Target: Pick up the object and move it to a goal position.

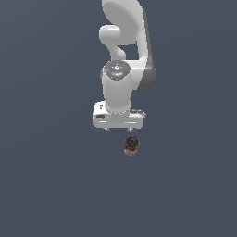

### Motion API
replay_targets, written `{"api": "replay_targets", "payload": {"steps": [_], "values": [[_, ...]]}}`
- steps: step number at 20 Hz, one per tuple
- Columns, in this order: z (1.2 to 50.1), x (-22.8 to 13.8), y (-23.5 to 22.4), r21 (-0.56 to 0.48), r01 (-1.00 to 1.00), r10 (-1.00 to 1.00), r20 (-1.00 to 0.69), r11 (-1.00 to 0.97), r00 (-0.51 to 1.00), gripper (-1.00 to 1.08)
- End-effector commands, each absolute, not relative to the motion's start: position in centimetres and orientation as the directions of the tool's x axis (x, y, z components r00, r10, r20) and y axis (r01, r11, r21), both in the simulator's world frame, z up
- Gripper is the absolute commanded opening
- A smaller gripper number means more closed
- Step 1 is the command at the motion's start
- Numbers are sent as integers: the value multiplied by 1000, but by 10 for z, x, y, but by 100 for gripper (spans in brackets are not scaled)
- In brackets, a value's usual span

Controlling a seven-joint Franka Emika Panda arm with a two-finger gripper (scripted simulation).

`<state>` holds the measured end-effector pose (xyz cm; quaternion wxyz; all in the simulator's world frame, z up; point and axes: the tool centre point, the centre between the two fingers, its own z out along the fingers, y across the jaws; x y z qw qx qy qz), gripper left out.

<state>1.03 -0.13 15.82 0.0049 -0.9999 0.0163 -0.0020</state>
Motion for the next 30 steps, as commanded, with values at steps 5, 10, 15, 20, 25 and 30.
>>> {"api": "replay_targets", "payload": {"steps": [5, 10, 15, 20, 25, 30], "values": [[158, 13, 1, -7, -18, -18, 8, -1000, 1000, 100], [156, 18, 6, -2, 7, 7, 16, -1000, 1000, 100], [157, 17, 6, -2, 9, 9, 16, -1000, 1000, 100], [156, 18, 7, -2, -3, -3, 16, -1000, 1000, 100], [153, 21, 12, -3, -43, -43, 14, -999, 999, 100], [149, 24, 21, -4, -109, -109, 11, -994, 994, 100]]}}
